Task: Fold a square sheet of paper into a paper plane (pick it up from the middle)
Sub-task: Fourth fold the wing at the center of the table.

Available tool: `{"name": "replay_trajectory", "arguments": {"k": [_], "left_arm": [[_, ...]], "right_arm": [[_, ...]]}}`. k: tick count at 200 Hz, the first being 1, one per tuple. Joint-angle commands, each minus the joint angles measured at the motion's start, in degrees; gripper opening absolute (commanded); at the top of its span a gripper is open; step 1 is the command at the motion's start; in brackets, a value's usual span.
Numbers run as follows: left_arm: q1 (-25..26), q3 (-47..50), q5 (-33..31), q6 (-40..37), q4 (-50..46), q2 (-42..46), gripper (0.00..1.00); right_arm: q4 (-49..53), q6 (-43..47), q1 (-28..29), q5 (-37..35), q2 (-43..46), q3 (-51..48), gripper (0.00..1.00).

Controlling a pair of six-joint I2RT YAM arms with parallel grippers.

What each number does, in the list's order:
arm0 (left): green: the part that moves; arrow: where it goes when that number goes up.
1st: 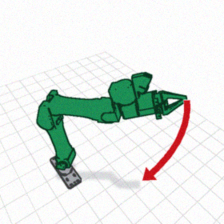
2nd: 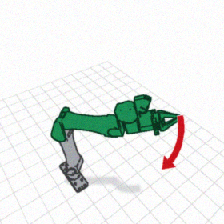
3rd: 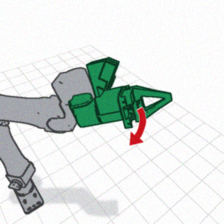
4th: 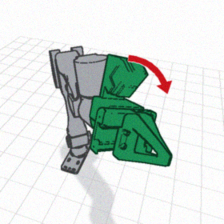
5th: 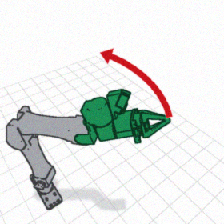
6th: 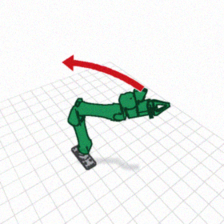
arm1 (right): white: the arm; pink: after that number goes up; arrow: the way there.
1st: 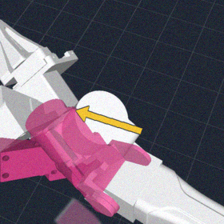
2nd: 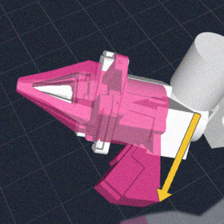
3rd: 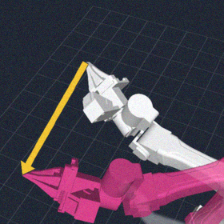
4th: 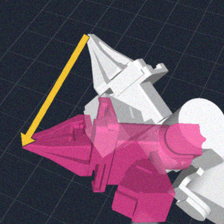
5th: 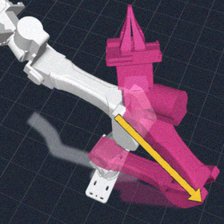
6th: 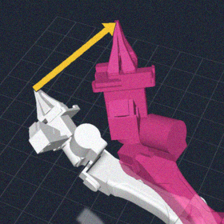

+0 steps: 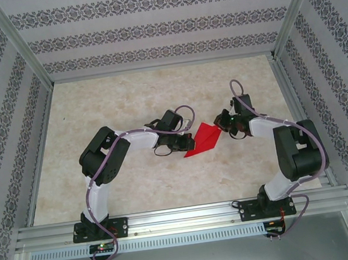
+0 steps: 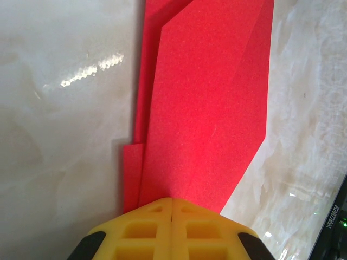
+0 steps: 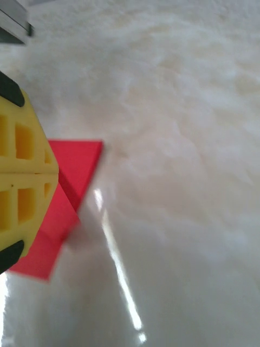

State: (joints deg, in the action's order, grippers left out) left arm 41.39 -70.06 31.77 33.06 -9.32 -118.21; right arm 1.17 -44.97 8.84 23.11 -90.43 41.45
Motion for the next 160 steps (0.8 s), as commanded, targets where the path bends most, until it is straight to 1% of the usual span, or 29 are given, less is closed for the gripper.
{"name": "replay_trajectory", "arguments": {"k": [1, 37, 54, 65, 86, 123, 138, 149, 160], "left_arm": [[-0.08, 2.39, -6.08, -1.07, -11.95, -3.51, 0.00], [-0.06, 1.82, -6.67, -0.70, -11.55, -3.25, 0.00], [-0.08, 1.77, -6.33, -0.59, -10.90, -3.09, 0.00], [-0.08, 1.54, -5.98, -0.54, -10.81, -3.08, 0.00], [-0.07, 1.34, -5.34, -0.78, -10.21, -2.50, 0.00], [-0.08, -0.35, -2.74, -0.66, -9.07, 0.76, 0.00], [-0.08, -1.33, -1.19, 0.62, -7.79, 2.52, 0.05], [-0.08, -1.15, -0.13, 2.51, -5.69, 3.67, 0.11], [-0.05, -0.79, 1.34, 4.53, -3.50, 4.21, 0.14]], "right_arm": [[-3.28, -1.65, 2.47, 3.59, 0.60, -1.20, 0.03], [-6.53, -4.78, 6.51, 6.99, -3.67, -2.54, 0.03], [-10.73, -6.07, 7.30, 9.26, -5.84, -3.90, 0.03], [-11.76, -6.53, 7.34, 10.08, -7.27, -4.35, 0.03], [-11.13, -6.08, 7.12, 9.36, -8.35, -5.04, 0.03], [-4.95, -3.32, 6.35, 5.39, -8.36, -4.86, 0.03], [-3.60, -2.68, 6.19, 4.72, -8.26, -4.78, 0.03], [-2.97, -2.39, 6.19, 4.24, -8.25, -4.71, 0.03], [-2.59, -2.25, 6.24, 4.04, -8.36, -4.61, 0.03]]}}
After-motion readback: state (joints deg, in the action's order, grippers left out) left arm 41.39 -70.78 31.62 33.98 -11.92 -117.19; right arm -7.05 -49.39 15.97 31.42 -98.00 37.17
